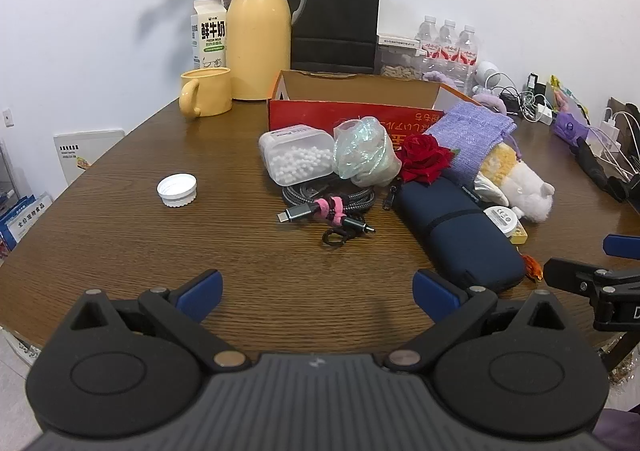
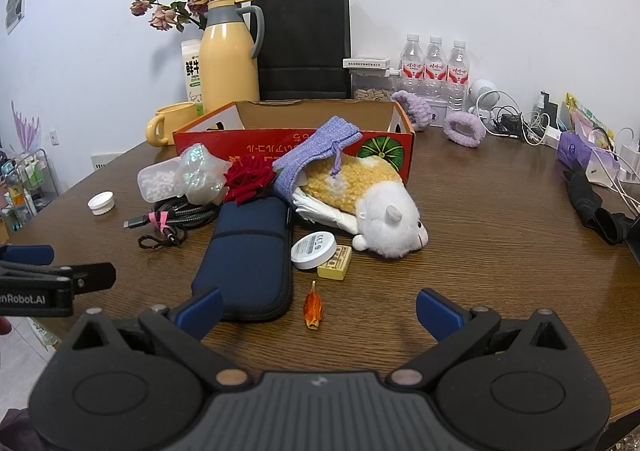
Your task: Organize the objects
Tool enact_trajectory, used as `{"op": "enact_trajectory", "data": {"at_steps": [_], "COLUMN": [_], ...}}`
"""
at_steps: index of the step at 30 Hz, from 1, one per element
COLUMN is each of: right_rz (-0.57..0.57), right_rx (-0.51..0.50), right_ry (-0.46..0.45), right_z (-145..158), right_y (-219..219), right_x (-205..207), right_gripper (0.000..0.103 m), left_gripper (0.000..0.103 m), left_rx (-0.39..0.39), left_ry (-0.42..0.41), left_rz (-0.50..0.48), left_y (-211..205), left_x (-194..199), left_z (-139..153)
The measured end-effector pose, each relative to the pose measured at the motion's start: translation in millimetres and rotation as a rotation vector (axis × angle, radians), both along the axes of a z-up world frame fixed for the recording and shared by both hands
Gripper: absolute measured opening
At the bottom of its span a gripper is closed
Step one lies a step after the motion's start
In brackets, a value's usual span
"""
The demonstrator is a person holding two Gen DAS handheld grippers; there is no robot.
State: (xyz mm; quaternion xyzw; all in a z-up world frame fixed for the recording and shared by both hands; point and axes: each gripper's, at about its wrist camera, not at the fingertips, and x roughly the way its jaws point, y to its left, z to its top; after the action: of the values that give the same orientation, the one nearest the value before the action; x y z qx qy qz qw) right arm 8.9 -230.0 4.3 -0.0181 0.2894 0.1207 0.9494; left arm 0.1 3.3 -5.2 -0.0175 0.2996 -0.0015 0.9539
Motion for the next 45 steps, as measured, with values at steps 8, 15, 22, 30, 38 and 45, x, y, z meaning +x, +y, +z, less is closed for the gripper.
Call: {"op": "enact_trajectory", "data": {"at_steps": [8,15,22,30,38,45], "right_rz": [0.000,0.000,0.000,0.000,0.000,0.000], "right_rx": [0.000,0.001,0.001,0.001,0.000,0.000], "right_ry": [0.000,-0.001,0.000,-0.001,-0.001,-0.001], "right_z": [0.3,0.5,1.1,1.4,1.3,0.7], "right_y": [0.3,0.1,0.2,0.1,0.2,0.4], "right_x": [0.1,0.3,0.6,0.7,0.5,0.8], "right_gripper": [0.103,0.103,0.103,0.103,0.103,0.103], "left_gripper": [0.103,0.103,0.103,0.103,0.103,0.103], "left_rx": [0.001,-0.008,-0.010,-0.010,-0.009,-0.009], "left_ry": [-0.002,-0.002,-0.005,-0.008,-0.006,-0.006], "left_rz": [0.003,-0.002,-0.001,0.000,0.001,0.001], "left_y": [0.4,0.9,0.7,0.2,0.4,0.4], "left_x": [0.0,-0.2,0.6,1.3,1.7,1.6], "left_z": [0.2,-0.2,0.7,0.7,0.3,0.2]}}
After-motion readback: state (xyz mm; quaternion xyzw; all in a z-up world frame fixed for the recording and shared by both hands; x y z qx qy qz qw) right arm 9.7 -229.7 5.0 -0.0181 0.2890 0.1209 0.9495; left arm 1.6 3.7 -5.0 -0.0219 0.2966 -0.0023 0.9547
